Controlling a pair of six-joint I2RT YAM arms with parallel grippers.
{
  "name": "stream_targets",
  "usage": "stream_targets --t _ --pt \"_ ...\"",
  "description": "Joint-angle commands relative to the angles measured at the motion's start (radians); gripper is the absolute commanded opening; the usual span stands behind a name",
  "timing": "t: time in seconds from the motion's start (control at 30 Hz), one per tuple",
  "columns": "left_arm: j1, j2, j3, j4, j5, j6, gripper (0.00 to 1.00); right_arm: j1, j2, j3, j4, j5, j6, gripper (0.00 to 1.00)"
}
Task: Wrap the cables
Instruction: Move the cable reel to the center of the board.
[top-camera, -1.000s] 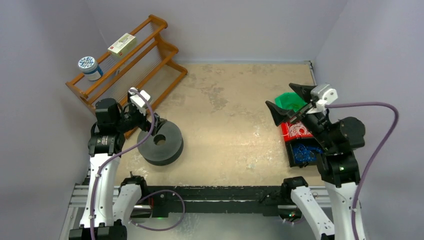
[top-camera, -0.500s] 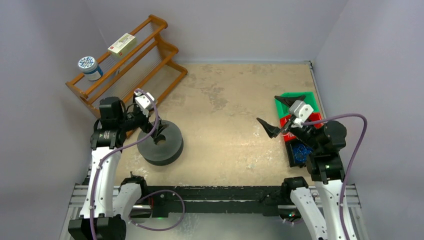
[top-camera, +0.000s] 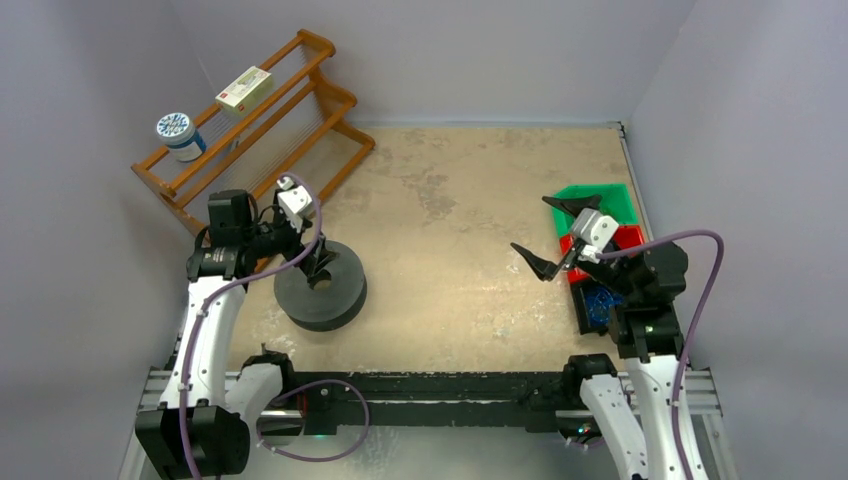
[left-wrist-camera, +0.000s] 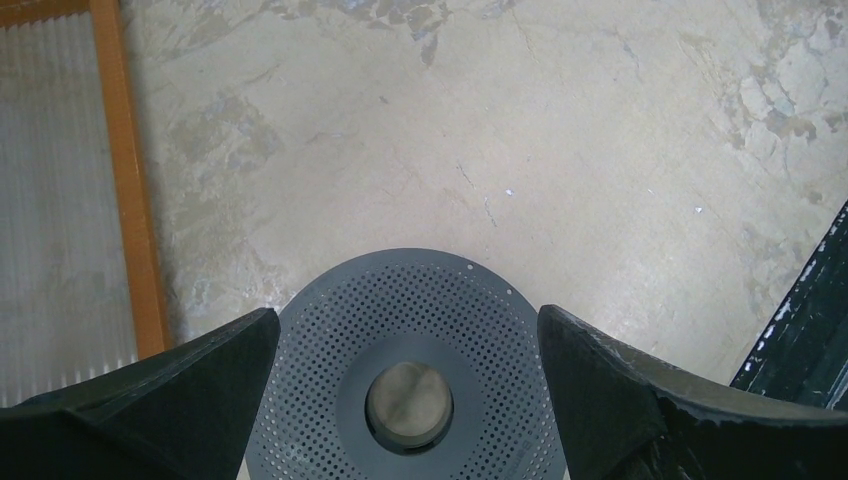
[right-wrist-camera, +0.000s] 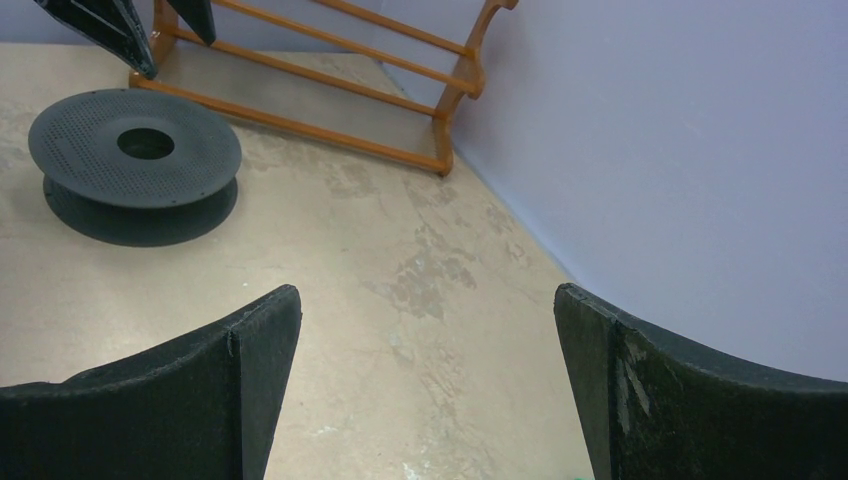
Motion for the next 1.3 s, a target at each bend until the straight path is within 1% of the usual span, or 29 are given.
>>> stream_targets --t 0.0,0.13,0.2,0.3,0.33,0.47,0.63,0.77,0.83,0.97,1.1,1.2,1.27 --pt "0.006 -0.002 0.001 -0.002 0.026 0.041 0.99 -0.009 0.028 -0.017 0.063 0.016 -0.001 0.99" --pt "-0.02 0.008 0.005 -0.001 -0.041 0.05 0.99 -0.009 0.037 -0.029 0.072 0.024 -0.002 0.99" --pt "-0.067 0.024 0.007 -0.006 -0.111 0.059 0.99 -0.011 0.035 -0.031 0.074 0.031 -0.004 0.99" --pt "-0.168 0.051 -0.005 0.001 -0.228 0.063 0.99 -0.017 0.034 -0.035 0.075 0.035 -0.007 0.99" --pt "-0.193 0.058 -0.012 0.008 -0.241 0.06 0.99 -0.019 0.036 -0.038 0.076 0.036 -0.007 0.99" --pt "-0.239 0.088 -0.024 -0.012 -0.197 0.082 0.99 -0.022 0.039 -0.047 0.084 0.039 -0.013 0.99" --pt "-0.3 0.146 -0.024 -0.031 -0.29 0.066 0.99 -0.032 0.036 -0.054 0.085 0.039 -0.019 0.99" --pt "-0.352 0.19 -0.025 -0.069 -0.335 0.065 0.99 -0.04 0.031 -0.056 0.085 0.04 -0.025 0.99" --pt "-0.369 0.209 -0.032 -0.082 -0.336 0.06 0.99 -0.042 0.029 -0.056 0.084 0.042 -0.028 0.99" --pt "-0.401 0.231 -0.029 -0.102 -0.403 0.038 0.99 -0.044 0.021 -0.057 0.078 0.042 -0.037 0.99" --pt "-0.407 0.241 -0.032 -0.098 -0.481 0.021 0.99 -0.046 0.019 -0.057 0.076 0.042 -0.042 0.99" --pt "-0.408 0.251 -0.011 -0.144 -0.506 0.035 0.99 -0.049 0.019 -0.061 0.076 0.042 -0.044 0.99" --pt "-0.409 0.24 0.0 -0.155 -0.554 0.021 0.99 -0.051 0.02 -0.063 0.076 0.042 -0.045 0.99"
